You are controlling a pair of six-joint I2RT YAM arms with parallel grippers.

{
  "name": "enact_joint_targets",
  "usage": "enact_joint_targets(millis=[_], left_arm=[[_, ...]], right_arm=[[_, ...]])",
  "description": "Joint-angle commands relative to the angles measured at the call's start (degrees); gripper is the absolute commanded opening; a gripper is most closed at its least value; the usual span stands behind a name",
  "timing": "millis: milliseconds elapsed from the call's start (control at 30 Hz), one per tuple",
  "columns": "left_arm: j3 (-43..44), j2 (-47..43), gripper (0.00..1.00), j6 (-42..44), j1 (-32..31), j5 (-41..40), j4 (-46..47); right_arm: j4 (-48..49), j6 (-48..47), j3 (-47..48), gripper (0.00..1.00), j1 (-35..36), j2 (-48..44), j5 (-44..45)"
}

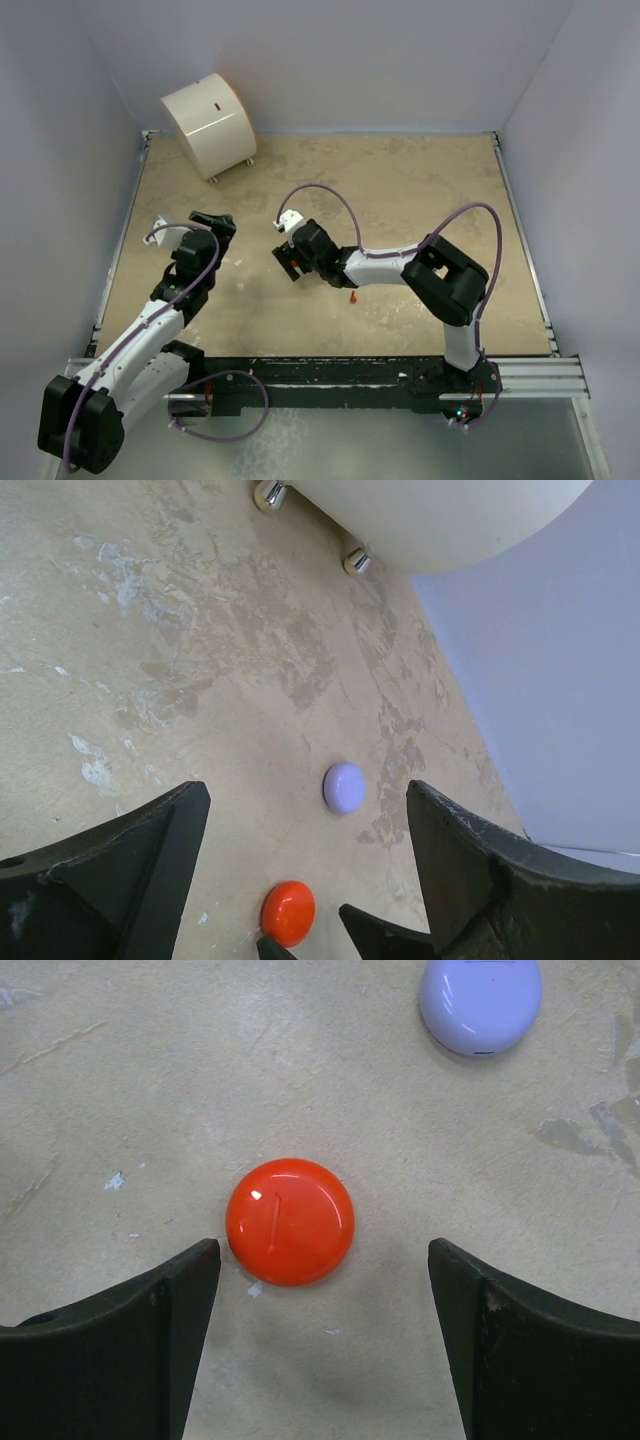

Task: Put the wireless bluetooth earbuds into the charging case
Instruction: Pick up the charging case at the center of the board.

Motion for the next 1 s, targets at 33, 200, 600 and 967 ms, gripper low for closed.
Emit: enact_joint_targets(millis=[33, 200, 600, 967], left_arm=[[0.45, -0.56, 0.79, 0.91, 0.80, -0.11, -0.27], [0.44, -0.40, 0.79, 0.91, 1.05, 0.31, -0.03], [0.13, -0.59, 0.79, 1.20, 1.97, 0.95, -0.34], [-0.82, 0.17, 0.79, 0.55, 2.34, 2.08, 0.90]], right_arm=[[2.14, -1.70, 3.11, 0.86, -0.01, 1.10, -1.11], [1.10, 0.56, 5.40, 0.86, -0.09, 3.30, 1.36], [-4.29, 6.78, 9.30, 0.87, -3.00, 6.39, 3.24], [-5.56, 10.08, 7.79, 0.87, -5.81, 5.04, 3.36]])
